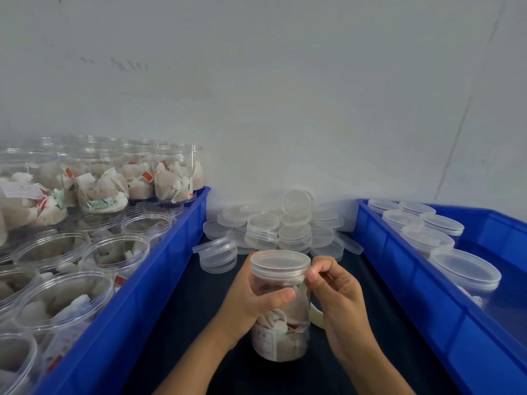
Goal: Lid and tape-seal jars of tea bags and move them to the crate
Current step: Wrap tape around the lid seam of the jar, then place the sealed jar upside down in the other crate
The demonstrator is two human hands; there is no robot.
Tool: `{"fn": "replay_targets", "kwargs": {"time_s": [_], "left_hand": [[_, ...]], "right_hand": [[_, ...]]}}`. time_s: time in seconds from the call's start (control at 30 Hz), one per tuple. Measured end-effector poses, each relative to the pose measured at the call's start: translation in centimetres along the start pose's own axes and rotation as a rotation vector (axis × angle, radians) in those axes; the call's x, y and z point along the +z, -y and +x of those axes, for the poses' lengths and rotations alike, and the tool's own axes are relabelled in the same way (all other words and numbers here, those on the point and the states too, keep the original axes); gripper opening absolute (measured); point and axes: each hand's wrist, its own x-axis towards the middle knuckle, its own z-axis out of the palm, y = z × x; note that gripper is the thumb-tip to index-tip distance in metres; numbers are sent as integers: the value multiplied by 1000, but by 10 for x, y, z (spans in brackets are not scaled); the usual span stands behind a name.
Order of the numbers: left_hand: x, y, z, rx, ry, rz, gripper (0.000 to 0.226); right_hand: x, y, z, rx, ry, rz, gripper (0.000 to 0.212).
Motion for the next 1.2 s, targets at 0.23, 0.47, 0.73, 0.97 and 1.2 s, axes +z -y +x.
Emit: {"fn": "replay_targets", "kwargs": {"time_s": [0.23, 0.47, 0.73, 0.97, 1.2], "left_hand": [[2, 0, 1, 23, 32, -49, 81], [-1, 5, 3, -7, 28, -28, 75], [1, 5, 3, -81, -48, -59, 96], [8, -1, 9, -67, -72, -22, 81], [30, -17, 17, 8, -117, 45, 73]], "right_hand": [[8, -12, -1, 68, -47, 289, 36], [3, -12, 3, 201, 11, 354, 41], [11, -8, -2, 239, 100, 278, 48], [10, -1, 3, 261, 26, 259, 44], [2, 25, 11, 287, 29, 57, 36]]}}
